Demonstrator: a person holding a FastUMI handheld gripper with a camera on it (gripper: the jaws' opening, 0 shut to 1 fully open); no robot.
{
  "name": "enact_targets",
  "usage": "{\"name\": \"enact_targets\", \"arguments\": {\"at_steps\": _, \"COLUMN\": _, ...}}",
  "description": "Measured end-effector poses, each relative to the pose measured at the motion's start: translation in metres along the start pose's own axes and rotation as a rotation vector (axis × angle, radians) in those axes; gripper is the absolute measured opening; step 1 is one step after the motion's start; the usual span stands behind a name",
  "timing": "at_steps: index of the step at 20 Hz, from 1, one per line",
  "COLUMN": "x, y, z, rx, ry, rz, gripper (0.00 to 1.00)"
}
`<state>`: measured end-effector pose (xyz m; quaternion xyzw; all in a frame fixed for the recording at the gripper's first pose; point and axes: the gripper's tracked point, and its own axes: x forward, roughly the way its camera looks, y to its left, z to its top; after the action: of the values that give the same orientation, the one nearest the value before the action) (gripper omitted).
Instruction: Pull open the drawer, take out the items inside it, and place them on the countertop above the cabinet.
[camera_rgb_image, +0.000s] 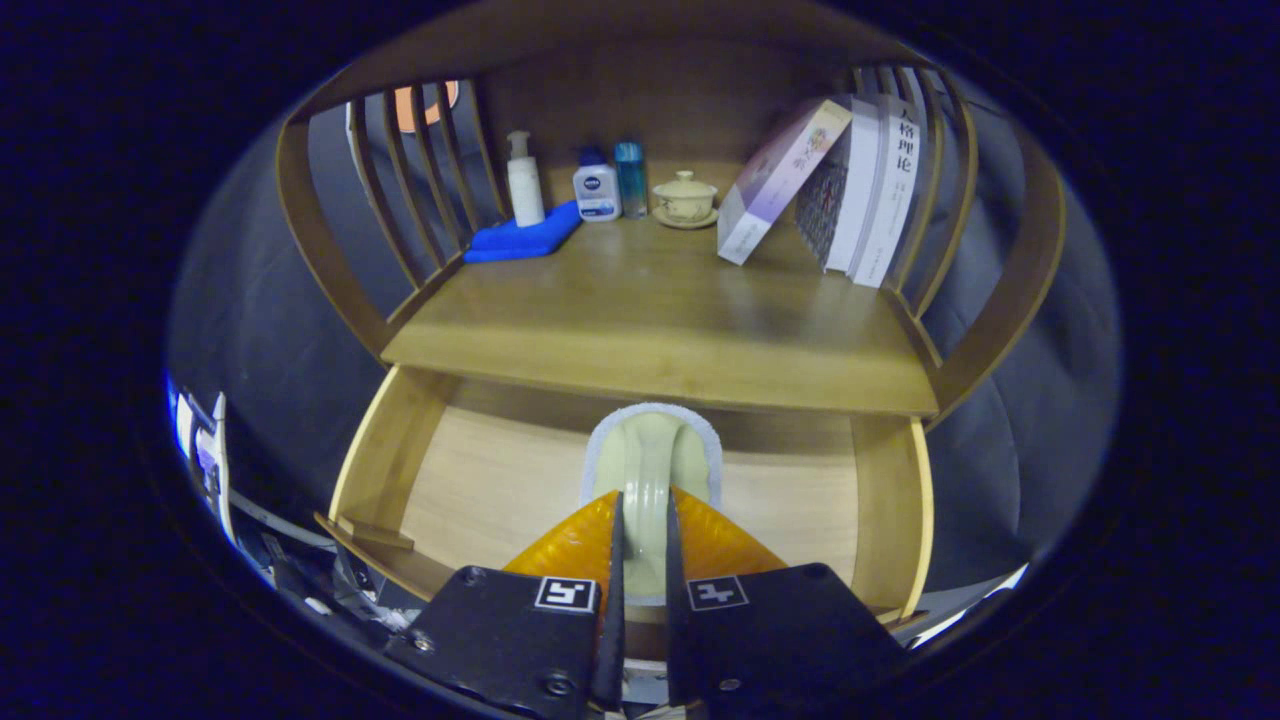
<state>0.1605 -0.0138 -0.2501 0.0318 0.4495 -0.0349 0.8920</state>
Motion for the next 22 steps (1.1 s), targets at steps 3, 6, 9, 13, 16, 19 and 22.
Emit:
{"name": "enact_targets", "arguments": {"at_steps": 3, "x": -0.007, "y": 0.006, "z": 0.021, "rx": 0.001, "ry": -0.018, "rz": 0.015, "gripper": 0.20}}
{"name": "enact_targets", "arguments": {"at_steps": 6, "x": -0.007, "y": 0.013, "z": 0.038, "rx": 0.027, "ry": -0.011, "rz": 0.046, "gripper": 0.20}}
{"name": "enact_targets", "arguments": {"at_steps": 9, "x": 0.001, "y": 0.010, "z": 0.061, "rx": 0.028, "ry": -0.017, "rz": 0.031, "gripper": 0.20}}
{"name": "enact_targets", "arguments": {"at_steps": 13, "x": 0.019, "y": 0.008, "z": 0.082, "rx": 0.052, "ry": -0.013, "rz": 0.018, "gripper": 0.20}}
{"name": "enact_targets", "arguments": {"at_steps": 16, "x": 0.038, "y": 0.001, "z": 0.091, "rx": 0.064, "ry": 0.013, "rz": -0.005, "gripper": 0.20}}
{"name": "enact_targets", "arguments": {"at_steps": 19, "x": 0.052, "y": 0.000, "z": 0.106, "rx": 0.075, "ry": 0.020, "rz": -0.014, "gripper": 0.20}}
{"name": "enact_targets", "arguments": {"at_steps": 22, "x": 0.065, "y": 0.001, "z": 0.124, "rx": 0.103, "ry": 0.020, "rz": -0.017, "gripper": 0.20}}
